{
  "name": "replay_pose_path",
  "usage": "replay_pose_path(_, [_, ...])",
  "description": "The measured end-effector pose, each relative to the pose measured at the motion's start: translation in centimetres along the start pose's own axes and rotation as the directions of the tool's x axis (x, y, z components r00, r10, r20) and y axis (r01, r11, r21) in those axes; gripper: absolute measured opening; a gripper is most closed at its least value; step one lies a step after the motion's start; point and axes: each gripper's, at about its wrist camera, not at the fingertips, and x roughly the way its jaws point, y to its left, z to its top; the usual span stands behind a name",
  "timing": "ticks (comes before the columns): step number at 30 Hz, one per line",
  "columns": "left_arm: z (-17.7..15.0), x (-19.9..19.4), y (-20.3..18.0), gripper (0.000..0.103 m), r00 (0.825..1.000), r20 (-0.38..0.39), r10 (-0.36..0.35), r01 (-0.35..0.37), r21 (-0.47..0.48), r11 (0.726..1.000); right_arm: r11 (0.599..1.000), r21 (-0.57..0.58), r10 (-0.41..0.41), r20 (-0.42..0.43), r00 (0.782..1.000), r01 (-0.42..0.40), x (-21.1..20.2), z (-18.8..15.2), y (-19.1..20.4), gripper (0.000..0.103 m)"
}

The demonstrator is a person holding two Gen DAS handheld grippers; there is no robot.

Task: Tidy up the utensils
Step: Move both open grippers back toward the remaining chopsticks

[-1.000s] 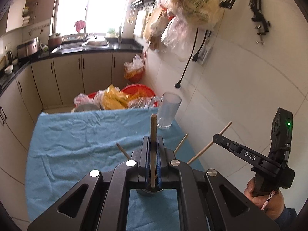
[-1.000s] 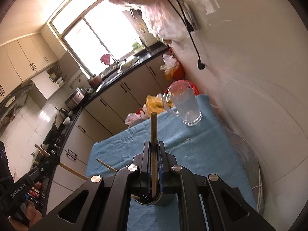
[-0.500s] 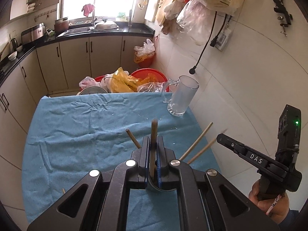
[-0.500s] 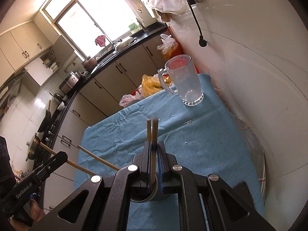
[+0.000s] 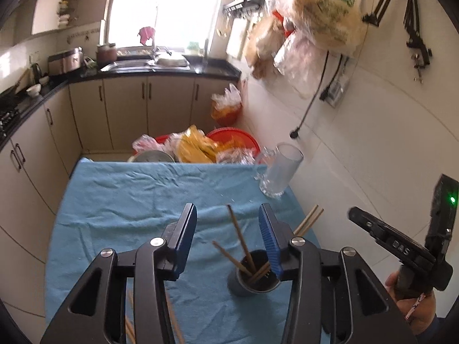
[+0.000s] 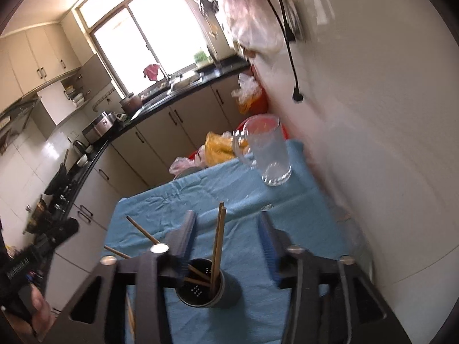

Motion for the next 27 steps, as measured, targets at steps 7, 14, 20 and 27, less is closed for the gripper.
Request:
replay_pose_path(7, [-2.2, -4.2, 4.4, 0.052, 0.995, 0.051, 0.084, -0.082, -0.038, 0.996, 0.972, -0.208, -0.08, 0.154, 0.985, 0.111, -5.0, -2.8, 4.1, 0.087])
replay_pose_path(14, [-7.6, -5.3, 11.6, 0.052, 0.987, -0.058, 0.152, -0.16, -0.18, 0.971, 0.952, -0.305, 0.041, 0.044, 0.998, -0.026, -5.5, -8.1, 8.2, 0.088])
replay_pose_path(20, [-14.3, -3.8, 17.0, 0.052, 0.958, -0.263, 0.114, -0.189, -0.28, 0.941, 0.95, -0.28, 0.095, -0.156, 0.983, -0.137, -2.1, -12.4, 10.0, 0.079])
replay_pose_path(27, [-21.1, 0.2, 19.0, 0.047, 0.898, -0.44, -0.029, -0.174, -0.413, 0.894, 0.954, -0.241, 0.097, -0.313, 0.945, -0.178, 0.7, -14.9, 10.8, 0.072])
